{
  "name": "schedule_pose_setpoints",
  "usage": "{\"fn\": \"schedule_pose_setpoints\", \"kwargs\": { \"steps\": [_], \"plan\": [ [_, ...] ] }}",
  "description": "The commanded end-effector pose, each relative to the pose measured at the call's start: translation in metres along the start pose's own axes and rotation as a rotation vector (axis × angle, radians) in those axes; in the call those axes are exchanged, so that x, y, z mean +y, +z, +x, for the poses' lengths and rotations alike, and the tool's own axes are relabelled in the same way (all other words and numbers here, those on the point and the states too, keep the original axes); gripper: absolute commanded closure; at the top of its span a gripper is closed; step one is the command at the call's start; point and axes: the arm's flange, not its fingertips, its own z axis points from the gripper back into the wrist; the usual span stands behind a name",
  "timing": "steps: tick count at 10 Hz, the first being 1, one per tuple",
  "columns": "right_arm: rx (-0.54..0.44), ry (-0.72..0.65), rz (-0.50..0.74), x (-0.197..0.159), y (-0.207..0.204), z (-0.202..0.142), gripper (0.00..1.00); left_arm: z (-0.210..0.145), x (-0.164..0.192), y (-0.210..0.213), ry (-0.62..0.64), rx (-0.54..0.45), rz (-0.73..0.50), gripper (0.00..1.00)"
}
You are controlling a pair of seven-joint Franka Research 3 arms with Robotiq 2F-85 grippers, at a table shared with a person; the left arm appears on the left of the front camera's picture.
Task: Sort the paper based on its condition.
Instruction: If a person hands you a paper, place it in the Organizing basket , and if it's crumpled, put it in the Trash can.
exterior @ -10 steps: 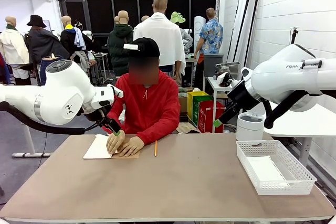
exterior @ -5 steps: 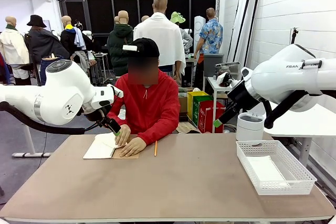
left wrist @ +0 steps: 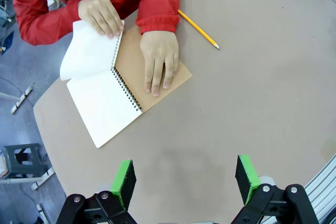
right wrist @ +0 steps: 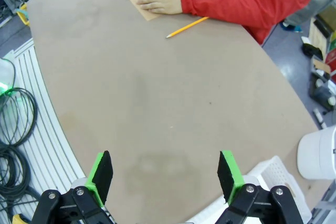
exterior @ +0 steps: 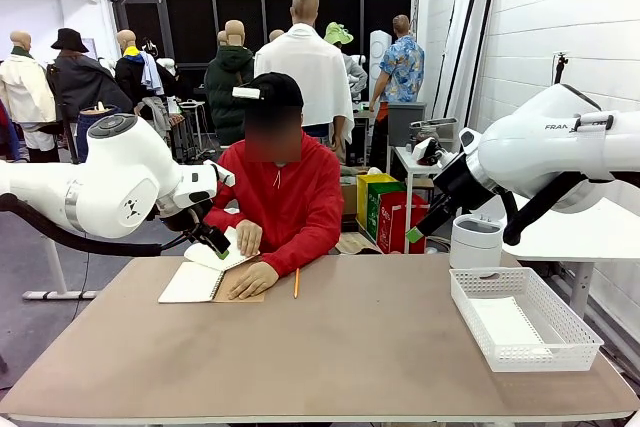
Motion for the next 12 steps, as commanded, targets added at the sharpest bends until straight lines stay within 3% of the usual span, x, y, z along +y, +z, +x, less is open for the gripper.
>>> {"fn": "schedule_pose_setpoints", "kwargs": {
  "steps": [1, 12],
  "plan": [
    [-0.008, 0.0, 0.007, -0.0002, -0.0008, 0.0008, 0.0, -0.0005, 0.0009, -0.001, -0.006, -0.004, -0.002, 0.0],
    [-0.008, 0.0, 0.007, -0.0002, -0.0008, 0.0008, 0.0, -0.0005, 0.0009, -0.001, -0.006, -0.004, -0.002, 0.0]
  ]
}}
